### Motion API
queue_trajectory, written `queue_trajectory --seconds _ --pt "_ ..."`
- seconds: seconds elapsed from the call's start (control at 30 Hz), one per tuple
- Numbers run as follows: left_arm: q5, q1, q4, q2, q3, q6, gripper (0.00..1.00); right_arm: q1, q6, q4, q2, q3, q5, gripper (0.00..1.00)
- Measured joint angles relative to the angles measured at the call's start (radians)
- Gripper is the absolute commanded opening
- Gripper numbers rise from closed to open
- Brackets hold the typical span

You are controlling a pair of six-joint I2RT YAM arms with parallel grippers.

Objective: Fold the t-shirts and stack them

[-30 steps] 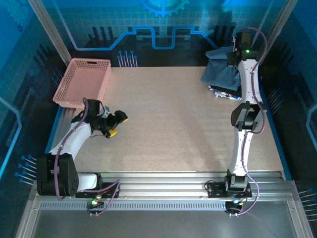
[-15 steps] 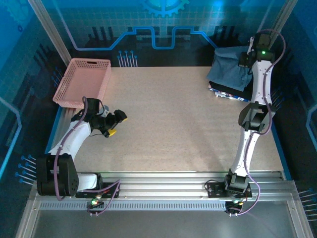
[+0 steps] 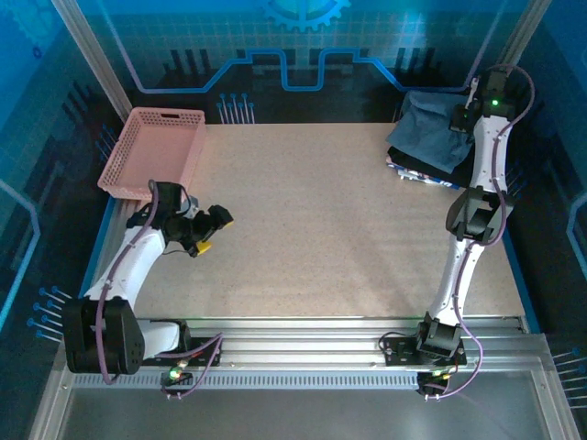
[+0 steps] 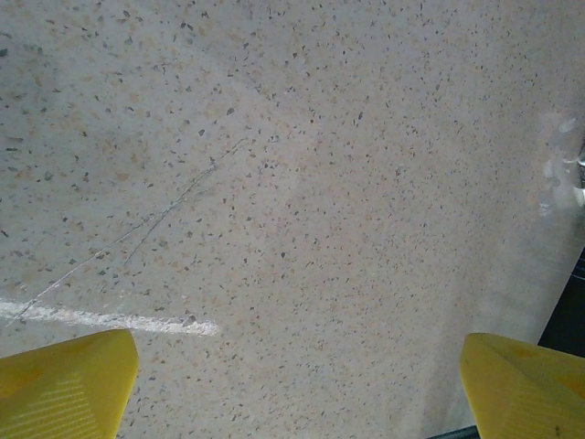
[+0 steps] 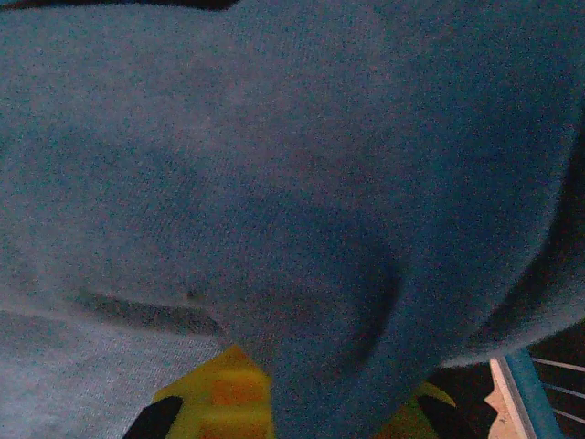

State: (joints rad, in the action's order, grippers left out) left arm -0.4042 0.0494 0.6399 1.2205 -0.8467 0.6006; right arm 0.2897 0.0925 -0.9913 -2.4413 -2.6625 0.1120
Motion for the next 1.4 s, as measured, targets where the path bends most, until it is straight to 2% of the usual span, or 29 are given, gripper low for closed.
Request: queue_trajectory --seconds 0.07,0.13,0.2,0.27,0.3,0.6,0.73,0.77,0.83,0.9,1.13,1.3,1.4 --pt "0.005 0.000 0.014 -0.014 0.000 -0.001 0.92 0.002 -0.005 0.006 -0.002 0.000 0.000 0.00" --pt "0.010 0.000 0.025 -0.026 0.000 -0.001 0.92 0.000 -0.007 0.016 -0.002 0.000 0.000 0.09" --pt "0.015 0.000 0.037 -0.039 0.000 -0.001 0.92 0.000 -0.005 0.018 -0.002 0.000 0.004 0.27" --pt "0.018 0.000 0.045 -0.053 0.000 -0.001 0.92 0.000 -0.006 0.019 -0.002 0.000 0.012 0.55" --pt "0.019 0.000 0.047 -0.058 0.000 -0.001 0.92 0.000 -0.006 0.023 -0.002 0.000 0.016 0.61" --pt "0.018 0.000 0.053 -0.080 0.000 -0.001 0.93 0.001 0.082 0.020 0.037 0.042 -0.005 0.76" --pt "0.014 0.000 0.026 -0.069 0.000 -0.001 0.93 -0.002 0.138 0.053 0.212 0.255 -0.049 0.93" --pt "0.014 0.000 0.016 -0.063 0.000 -0.001 0.93 -0.003 0.148 0.066 0.281 0.334 -0.062 1.00" --pt "0.013 0.000 0.003 -0.053 0.000 -0.001 0.93 -0.006 0.159 0.070 0.373 0.391 -0.079 1.00" --pt "0.006 -0.003 -0.013 -0.039 -0.006 -0.001 0.93 -0.009 0.172 0.201 0.553 0.624 -0.116 1.00" --pt "0.006 -0.055 -0.119 -0.001 -0.120 -0.019 0.98 -0.016 0.181 0.343 1.152 1.272 -0.237 1.00" --pt "0.044 -0.060 -0.246 -0.010 -0.140 -0.028 0.99 -0.014 0.178 0.351 1.449 1.565 -0.256 1.00" --pt "0.088 -0.053 -0.300 -0.012 -0.133 -0.035 0.99 -0.014 0.184 0.351 1.549 1.704 -0.265 1.00"
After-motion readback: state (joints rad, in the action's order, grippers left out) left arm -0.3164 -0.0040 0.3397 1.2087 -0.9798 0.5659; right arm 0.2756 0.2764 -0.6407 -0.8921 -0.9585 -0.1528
